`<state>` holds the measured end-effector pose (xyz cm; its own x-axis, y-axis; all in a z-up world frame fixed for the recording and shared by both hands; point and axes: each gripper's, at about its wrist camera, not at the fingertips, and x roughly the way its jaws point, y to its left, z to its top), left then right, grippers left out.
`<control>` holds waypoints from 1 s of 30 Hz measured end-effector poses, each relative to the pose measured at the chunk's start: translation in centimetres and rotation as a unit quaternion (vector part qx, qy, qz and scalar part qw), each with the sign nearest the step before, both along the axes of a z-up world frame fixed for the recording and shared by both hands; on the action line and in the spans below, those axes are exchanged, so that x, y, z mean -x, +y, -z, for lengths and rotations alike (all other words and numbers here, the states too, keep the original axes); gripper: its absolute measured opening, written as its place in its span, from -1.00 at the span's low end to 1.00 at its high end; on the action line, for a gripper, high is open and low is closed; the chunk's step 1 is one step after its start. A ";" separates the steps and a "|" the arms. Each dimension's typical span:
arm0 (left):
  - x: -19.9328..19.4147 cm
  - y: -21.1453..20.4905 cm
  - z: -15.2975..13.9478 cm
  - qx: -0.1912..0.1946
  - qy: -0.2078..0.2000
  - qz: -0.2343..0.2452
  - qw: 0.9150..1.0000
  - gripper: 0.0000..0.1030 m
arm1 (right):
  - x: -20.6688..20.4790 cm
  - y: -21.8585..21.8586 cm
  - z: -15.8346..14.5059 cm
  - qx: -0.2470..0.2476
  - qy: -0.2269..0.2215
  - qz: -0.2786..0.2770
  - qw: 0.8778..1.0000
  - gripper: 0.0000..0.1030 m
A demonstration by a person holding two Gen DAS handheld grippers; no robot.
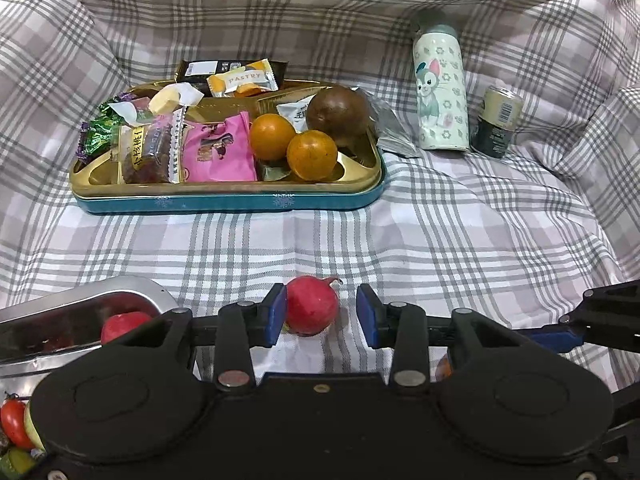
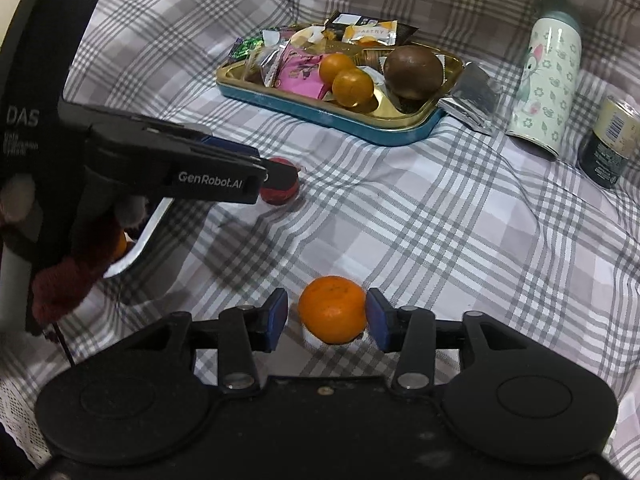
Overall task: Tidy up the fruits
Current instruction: 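Grasp a red radish with the left gripper while the right grasps a mandarin orange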
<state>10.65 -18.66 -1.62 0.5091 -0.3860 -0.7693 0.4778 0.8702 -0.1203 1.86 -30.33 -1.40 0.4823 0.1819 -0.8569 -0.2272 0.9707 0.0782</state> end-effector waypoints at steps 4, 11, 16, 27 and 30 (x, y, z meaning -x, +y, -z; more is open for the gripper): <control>0.0 0.3 0.1 0.000 -0.006 0.007 1.000 -0.07 | -0.1 0.3 0.4 0.014 -0.001 -0.006 1.000 -0.02; -0.2 0.1 0.6 -0.007 -0.015 0.008 1.000 -0.07 | -0.6 0.9 1.8 0.038 0.022 -0.013 0.999 -0.05; -0.8 0.5 1.0 0.003 -0.001 -0.002 1.000 -0.07 | -0.8 1.0 2.0 0.045 0.025 -0.016 0.999 -0.05; -1.8 0.4 2.0 0.025 0.033 -0.017 0.999 -0.07 | -0.9 0.8 2.1 0.045 0.028 -0.011 0.999 -0.06; -1.8 0.2 2.2 0.019 0.031 -0.017 0.999 -0.07 | -1.0 0.8 2.1 0.045 0.028 -0.009 0.999 -0.06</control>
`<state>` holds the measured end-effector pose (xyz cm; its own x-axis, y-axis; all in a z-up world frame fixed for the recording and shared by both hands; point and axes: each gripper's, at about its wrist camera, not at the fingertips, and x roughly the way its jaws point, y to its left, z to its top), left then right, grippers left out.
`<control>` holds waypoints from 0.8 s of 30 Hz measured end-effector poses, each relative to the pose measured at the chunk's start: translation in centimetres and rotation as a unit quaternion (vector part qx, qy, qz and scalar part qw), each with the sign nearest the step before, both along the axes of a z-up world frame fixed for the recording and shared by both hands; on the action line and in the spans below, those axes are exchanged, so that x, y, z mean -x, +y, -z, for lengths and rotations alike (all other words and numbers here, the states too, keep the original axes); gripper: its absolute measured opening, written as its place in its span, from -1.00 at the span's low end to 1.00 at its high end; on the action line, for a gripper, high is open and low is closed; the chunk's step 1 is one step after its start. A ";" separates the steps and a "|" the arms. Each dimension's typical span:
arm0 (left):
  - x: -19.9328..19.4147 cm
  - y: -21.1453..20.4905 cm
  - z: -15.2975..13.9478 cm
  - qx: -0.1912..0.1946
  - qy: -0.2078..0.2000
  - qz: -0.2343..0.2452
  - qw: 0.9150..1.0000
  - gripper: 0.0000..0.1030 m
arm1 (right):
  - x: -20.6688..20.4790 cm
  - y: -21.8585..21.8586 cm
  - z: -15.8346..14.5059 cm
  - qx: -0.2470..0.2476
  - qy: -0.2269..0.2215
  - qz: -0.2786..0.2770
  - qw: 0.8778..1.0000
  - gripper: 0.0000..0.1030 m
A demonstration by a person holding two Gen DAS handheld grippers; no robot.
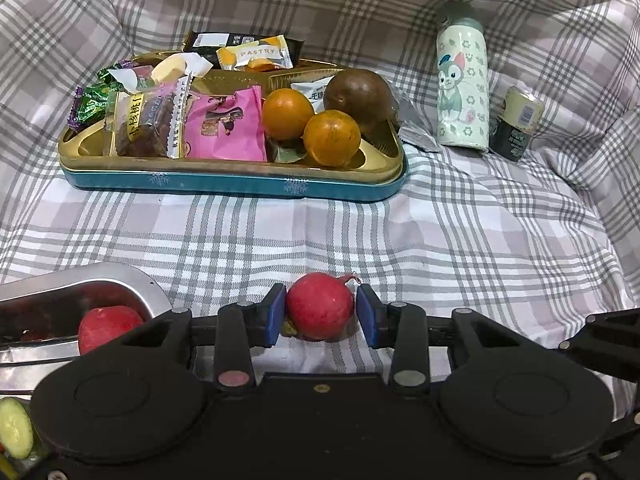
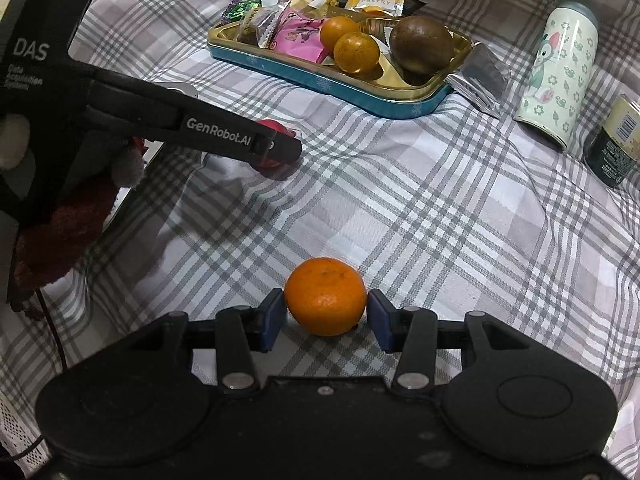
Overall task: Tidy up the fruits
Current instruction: 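Grasp a red radish with the left gripper while the right grasps a mandarin orange, then carry the radish and mandarin orange over the steel tray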
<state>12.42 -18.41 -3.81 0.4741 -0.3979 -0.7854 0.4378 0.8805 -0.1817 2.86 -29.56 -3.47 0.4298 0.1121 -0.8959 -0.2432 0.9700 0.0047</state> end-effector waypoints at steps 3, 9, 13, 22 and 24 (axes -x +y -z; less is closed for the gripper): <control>0.1 -0.2 0.1 -0.005 -0.005 0.001 1.000 -0.08 | -0.1 0.0 0.0 -0.001 0.001 0.002 1.000 -0.06; 0.6 -0.4 0.2 -0.003 -0.021 0.002 1.000 -0.14 | -0.2 -0.1 -0.1 -0.004 -0.001 0.011 1.000 -0.16; 0.5 -0.1 0.0 0.017 -0.014 0.001 1.000 -0.14 | -0.5 -0.5 -0.2 -0.003 -0.005 0.028 1.000 -0.17; 1.1 0.3 -0.7 0.031 -0.025 -0.008 0.999 -0.14 | -1.8 -4.7 -1.7 -0.040 -0.047 0.179 0.982 -0.17; 1.2 0.3 -0.8 0.030 -0.025 -0.011 0.999 -0.14 | -2.0 -5.4 -2.0 -0.045 -0.058 0.211 0.975 -0.17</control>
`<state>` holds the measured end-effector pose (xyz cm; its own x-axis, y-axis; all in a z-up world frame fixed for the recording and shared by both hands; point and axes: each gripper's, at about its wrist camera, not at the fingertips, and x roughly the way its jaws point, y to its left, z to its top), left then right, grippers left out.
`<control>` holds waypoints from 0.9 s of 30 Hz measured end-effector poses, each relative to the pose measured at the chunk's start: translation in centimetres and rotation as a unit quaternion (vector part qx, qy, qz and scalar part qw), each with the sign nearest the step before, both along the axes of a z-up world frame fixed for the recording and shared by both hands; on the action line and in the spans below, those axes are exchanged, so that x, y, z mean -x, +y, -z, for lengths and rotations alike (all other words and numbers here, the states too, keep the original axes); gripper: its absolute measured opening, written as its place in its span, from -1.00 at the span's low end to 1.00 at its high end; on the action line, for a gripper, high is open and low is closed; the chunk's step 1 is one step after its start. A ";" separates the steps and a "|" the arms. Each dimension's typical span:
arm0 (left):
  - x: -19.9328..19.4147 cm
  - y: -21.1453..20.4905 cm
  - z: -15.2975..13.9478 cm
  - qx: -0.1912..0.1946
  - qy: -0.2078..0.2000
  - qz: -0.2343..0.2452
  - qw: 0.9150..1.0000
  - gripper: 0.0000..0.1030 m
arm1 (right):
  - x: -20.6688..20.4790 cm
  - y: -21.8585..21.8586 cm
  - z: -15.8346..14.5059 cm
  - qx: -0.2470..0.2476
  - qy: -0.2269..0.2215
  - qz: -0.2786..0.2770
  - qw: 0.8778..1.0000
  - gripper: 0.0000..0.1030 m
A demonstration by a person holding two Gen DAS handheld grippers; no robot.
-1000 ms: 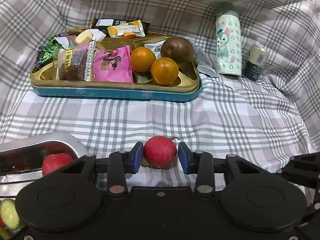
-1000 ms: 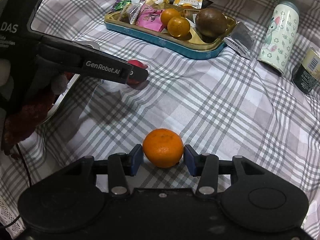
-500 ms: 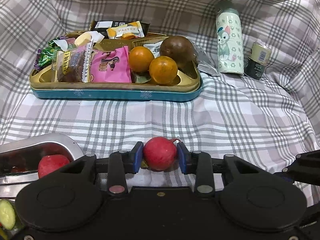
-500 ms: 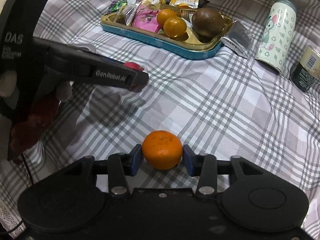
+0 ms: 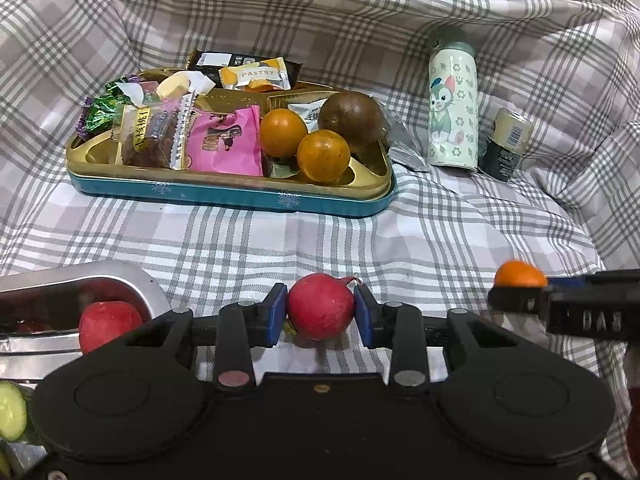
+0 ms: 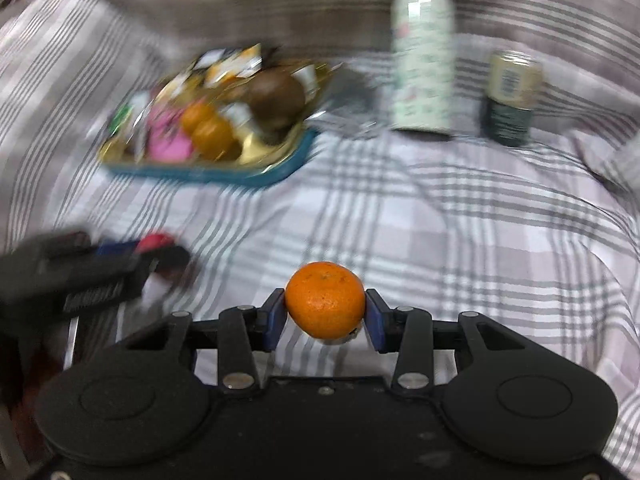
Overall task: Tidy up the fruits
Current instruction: 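Carry the radish and mandarin orange over the steel tray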
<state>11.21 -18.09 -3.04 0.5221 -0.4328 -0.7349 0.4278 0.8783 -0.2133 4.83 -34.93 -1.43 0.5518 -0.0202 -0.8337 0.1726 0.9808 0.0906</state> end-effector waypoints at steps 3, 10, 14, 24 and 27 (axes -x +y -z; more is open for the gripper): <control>0.3 0.4 -0.4 0.003 -0.001 -0.007 1.000 -0.14 | -0.2 -0.4 -0.3 0.009 -0.011 0.031 0.999 -0.16; 1.1 1.8 -2.4 0.010 -0.015 -0.034 0.999 -0.14 | -0.9 0.2 -0.5 0.026 -0.021 0.059 0.998 -0.16; 1.7 3.6 -3.9 0.013 -0.028 -0.056 0.998 -0.14 | -1.1 0.8 -0.8 0.012 -0.028 0.052 0.998 -0.16; 4.8 12.1 -6.9 -0.019 -0.058 -0.149 0.987 -0.14 | -1.0 5.8 -2.3 -0.015 -0.054 0.001 0.998 -0.16; 5.7 14.6 -7.5 -0.025 -0.062 -0.178 0.982 -0.14 | -0.5 7.8 -2.8 -0.026 -0.066 -0.021 0.997 -0.16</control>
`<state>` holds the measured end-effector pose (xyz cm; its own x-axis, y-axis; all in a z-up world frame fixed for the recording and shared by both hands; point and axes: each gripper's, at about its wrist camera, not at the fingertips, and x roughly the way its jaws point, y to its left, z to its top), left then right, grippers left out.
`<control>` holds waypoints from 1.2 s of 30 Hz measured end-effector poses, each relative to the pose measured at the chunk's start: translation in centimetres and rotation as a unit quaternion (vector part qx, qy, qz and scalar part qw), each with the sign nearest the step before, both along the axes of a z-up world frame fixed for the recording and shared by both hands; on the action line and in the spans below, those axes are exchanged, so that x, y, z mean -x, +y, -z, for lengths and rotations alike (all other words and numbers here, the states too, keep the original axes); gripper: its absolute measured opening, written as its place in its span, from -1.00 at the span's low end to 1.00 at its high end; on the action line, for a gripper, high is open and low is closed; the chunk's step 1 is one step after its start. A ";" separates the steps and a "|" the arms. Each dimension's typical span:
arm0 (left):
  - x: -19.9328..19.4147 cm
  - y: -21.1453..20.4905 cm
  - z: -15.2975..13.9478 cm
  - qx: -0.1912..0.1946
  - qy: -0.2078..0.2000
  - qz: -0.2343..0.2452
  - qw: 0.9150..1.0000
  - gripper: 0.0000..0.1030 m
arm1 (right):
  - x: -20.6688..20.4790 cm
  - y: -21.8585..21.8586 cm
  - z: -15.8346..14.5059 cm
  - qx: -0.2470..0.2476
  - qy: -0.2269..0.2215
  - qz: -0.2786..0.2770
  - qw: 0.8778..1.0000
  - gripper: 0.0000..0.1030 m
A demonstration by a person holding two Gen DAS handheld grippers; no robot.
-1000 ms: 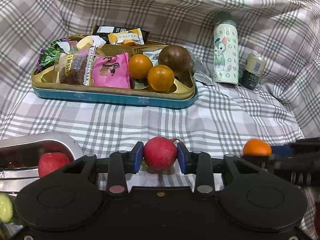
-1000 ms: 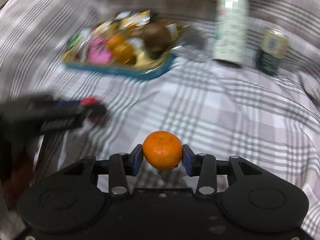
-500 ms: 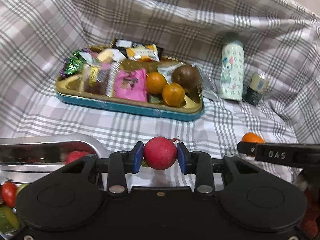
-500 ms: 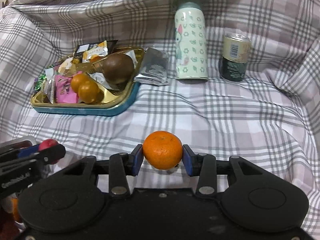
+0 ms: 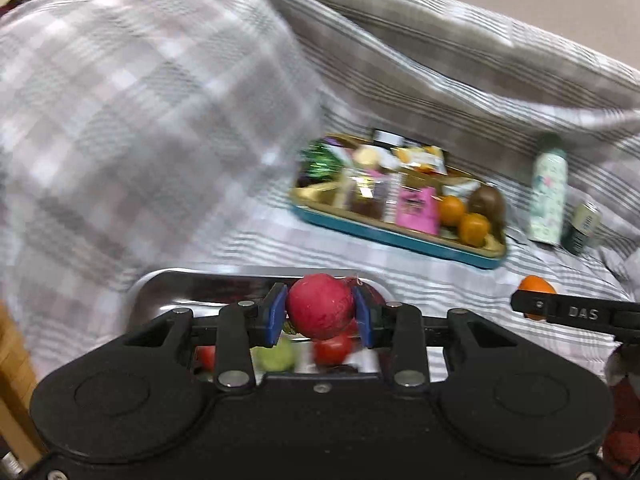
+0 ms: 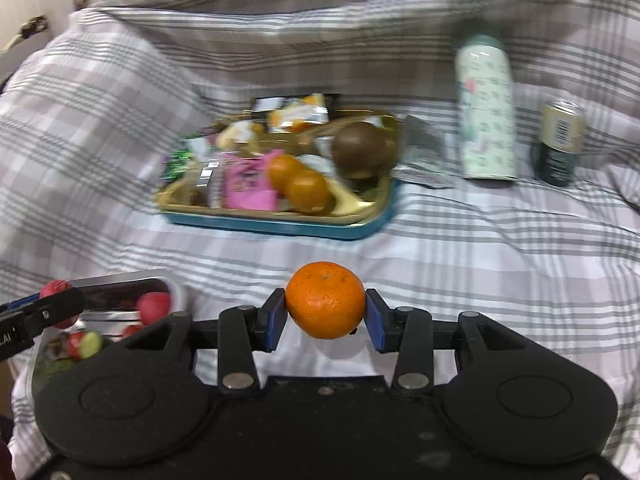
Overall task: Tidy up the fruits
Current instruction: 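Carry the radish and mandarin orange over the steel tray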
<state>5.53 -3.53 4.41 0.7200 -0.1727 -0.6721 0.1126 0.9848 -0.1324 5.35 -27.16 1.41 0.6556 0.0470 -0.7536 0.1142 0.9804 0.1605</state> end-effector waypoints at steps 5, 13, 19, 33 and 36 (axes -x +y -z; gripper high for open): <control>1.4 3.3 -0.2 -0.008 0.003 -0.041 0.999 -0.14 | 1.0 3.1 -0.4 -0.023 -0.022 -0.041 0.999 -0.16; 3.2 6.4 1.4 -0.014 0.025 -0.071 0.997 -0.14 | 2.7 7.4 0.0 -0.041 -0.047 -0.114 0.992 -0.16; 3.7 8.3 2.0 -0.004 0.035 -0.083 0.996 -0.14 | 2.4 9.1 1.3 -0.045 -0.014 -0.136 0.990 -0.16; 2.6 9.6 2.6 0.028 0.063 -0.083 0.994 -0.14 | 0.4 12.5 0.6 -0.025 0.015 -0.139 0.990 -0.16; 2.8 8.7 3.0 0.030 0.068 -0.058 0.996 -0.14 | -1.0 13.5 0.5 -0.016 0.018 -0.139 0.990 -0.16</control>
